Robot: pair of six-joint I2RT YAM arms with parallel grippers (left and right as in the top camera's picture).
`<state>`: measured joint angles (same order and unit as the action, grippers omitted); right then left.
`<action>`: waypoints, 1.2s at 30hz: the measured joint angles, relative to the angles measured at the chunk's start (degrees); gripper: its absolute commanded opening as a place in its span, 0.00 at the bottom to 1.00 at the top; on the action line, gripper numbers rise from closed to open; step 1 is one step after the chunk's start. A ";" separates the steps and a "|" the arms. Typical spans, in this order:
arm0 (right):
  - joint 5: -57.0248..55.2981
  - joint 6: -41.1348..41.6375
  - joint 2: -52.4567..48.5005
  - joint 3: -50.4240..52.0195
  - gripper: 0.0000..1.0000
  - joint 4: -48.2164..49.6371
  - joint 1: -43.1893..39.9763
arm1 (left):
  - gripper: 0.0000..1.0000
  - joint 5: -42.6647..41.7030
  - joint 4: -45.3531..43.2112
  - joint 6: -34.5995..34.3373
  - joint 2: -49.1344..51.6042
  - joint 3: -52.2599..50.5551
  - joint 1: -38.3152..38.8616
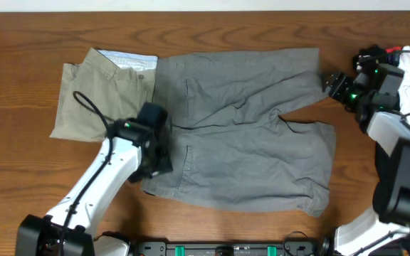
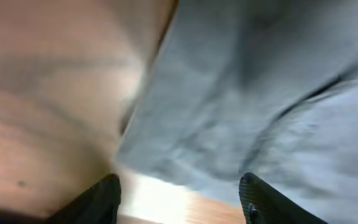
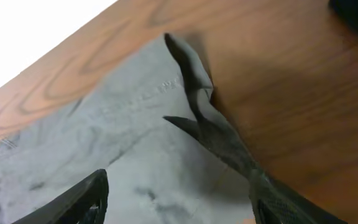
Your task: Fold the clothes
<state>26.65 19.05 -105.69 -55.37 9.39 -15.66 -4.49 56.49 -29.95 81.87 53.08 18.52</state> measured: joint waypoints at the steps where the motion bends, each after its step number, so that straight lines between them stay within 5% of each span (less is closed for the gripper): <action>1: 0.28 0.04 -1.44 -0.11 0.71 1.16 0.00 | 0.65 -0.22 -0.11 0.35 0.00 1.44 0.00; 6: 1.07 0.22 -8.52 -1.62 0.66 4.63 0.28 | 0.66 -1.09 -0.17 1.51 0.00 6.47 0.00; 11: 3.30 0.07 -10.19 -2.16 0.21 4.17 0.46 | 0.67 -1.14 -0.15 1.57 0.00 7.34 0.00; 16: 8.22 0.50 -9.29 -2.60 0.09 -1.18 -0.57 | 0.67 -1.18 -0.20 1.70 0.00 7.34 0.00; 25: 2.38 -0.46 6.27 -2.78 0.16 -24.48 -6.05 | 0.68 -1.33 -2.38 1.73 0.00 7.34 0.00; 30: -3.72 -2.12 10.43 -2.86 0.36 -28.96 -6.27 | 0.68 -1.33 -3.50 1.73 0.00 7.34 0.00; 36: -8.57 -2.51 10.32 -2.86 0.38 -32.54 -6.27 | 0.68 -1.38 -3.96 2.14 0.00 7.34 0.00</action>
<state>18.09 16.53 -95.37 -58.24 -23.16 -21.93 -5.87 52.53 -27.81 81.87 60.42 18.52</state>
